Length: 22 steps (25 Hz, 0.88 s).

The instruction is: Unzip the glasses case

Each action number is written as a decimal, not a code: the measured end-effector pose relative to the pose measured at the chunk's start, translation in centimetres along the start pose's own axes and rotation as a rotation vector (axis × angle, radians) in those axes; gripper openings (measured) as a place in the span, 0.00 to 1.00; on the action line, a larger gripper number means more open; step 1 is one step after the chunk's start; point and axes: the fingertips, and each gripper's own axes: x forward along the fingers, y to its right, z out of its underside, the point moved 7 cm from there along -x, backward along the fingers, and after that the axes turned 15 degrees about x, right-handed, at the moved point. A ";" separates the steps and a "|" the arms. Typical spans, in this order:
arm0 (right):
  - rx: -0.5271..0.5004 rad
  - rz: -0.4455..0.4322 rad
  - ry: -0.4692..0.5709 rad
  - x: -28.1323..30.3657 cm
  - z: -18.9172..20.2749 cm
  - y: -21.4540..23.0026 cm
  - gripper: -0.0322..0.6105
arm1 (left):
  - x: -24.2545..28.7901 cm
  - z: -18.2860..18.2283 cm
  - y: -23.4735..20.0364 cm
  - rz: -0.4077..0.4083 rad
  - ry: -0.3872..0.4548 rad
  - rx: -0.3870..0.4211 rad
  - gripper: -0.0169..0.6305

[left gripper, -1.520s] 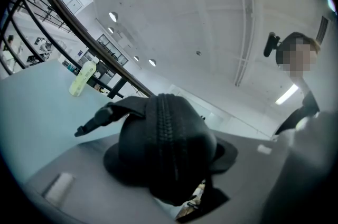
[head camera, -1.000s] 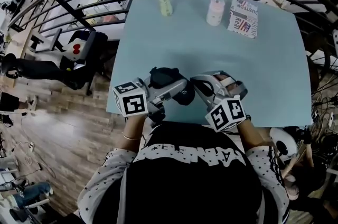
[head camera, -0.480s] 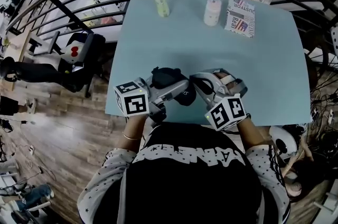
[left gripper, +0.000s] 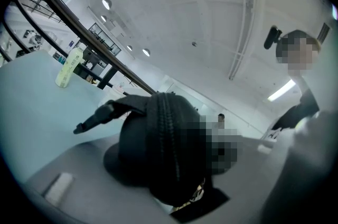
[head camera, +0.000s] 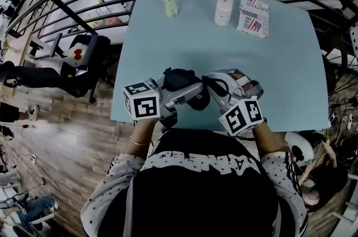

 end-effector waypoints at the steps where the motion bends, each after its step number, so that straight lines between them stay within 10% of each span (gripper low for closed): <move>1: -0.002 0.003 0.001 -0.1 -0.1 0.1 0.06 | 0.1 0.0 0.0 0.006 -0.002 -0.001 0.03; 22: -0.062 -0.030 0.038 -0.1 -0.9 0.6 0.07 | 1.2 1.5 0.9 0.063 -0.047 -0.031 0.03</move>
